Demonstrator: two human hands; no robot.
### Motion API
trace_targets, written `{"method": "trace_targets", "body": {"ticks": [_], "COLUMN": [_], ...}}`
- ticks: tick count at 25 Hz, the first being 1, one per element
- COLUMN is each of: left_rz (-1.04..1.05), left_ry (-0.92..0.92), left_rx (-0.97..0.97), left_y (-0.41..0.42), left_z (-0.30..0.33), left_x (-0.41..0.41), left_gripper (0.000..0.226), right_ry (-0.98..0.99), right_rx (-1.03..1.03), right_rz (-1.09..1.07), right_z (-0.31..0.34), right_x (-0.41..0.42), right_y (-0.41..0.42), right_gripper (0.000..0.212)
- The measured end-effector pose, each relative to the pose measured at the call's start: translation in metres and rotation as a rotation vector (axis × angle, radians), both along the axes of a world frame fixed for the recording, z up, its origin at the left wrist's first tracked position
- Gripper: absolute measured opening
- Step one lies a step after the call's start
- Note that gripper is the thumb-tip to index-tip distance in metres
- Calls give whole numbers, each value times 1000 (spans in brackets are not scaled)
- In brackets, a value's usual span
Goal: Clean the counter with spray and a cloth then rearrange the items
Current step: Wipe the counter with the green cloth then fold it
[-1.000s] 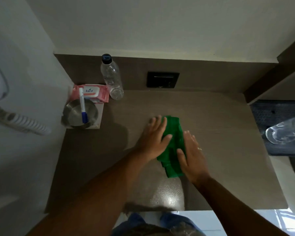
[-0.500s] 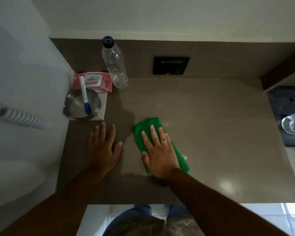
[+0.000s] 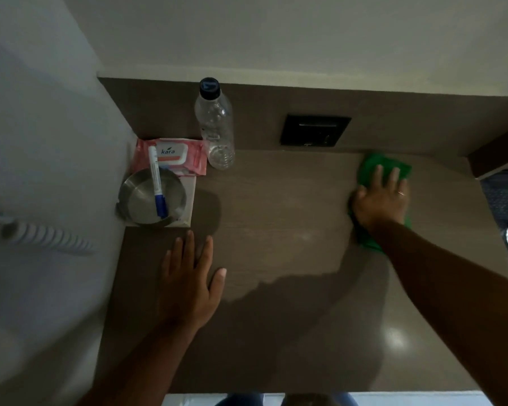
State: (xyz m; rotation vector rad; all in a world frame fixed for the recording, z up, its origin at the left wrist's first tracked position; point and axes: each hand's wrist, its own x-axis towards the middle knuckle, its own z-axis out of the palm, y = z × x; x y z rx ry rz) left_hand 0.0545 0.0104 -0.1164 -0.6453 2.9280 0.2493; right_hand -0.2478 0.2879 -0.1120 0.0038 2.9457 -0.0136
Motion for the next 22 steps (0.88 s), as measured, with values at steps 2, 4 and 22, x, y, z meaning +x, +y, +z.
{"method": "trace_targets", "body": {"ticks": [2,4,22], "left_rz": [-14,-15,-49], "left_ry": [14,14,3], "left_rx": [-7,-27,89], "left_y": [-1,-2,-2], "left_z": [2,2,28], "left_x": [-4,-8,-7], "left_gripper": [69,69,71], "right_ry": [-8,-8,-64], "right_rx": [-7,-60,-72], "right_rz": [201,447,878], "right_z": [4,10,30], "right_x": [23,79,270], "right_y": [-69,-115,-5], "right_gripper": [73,68,65]}}
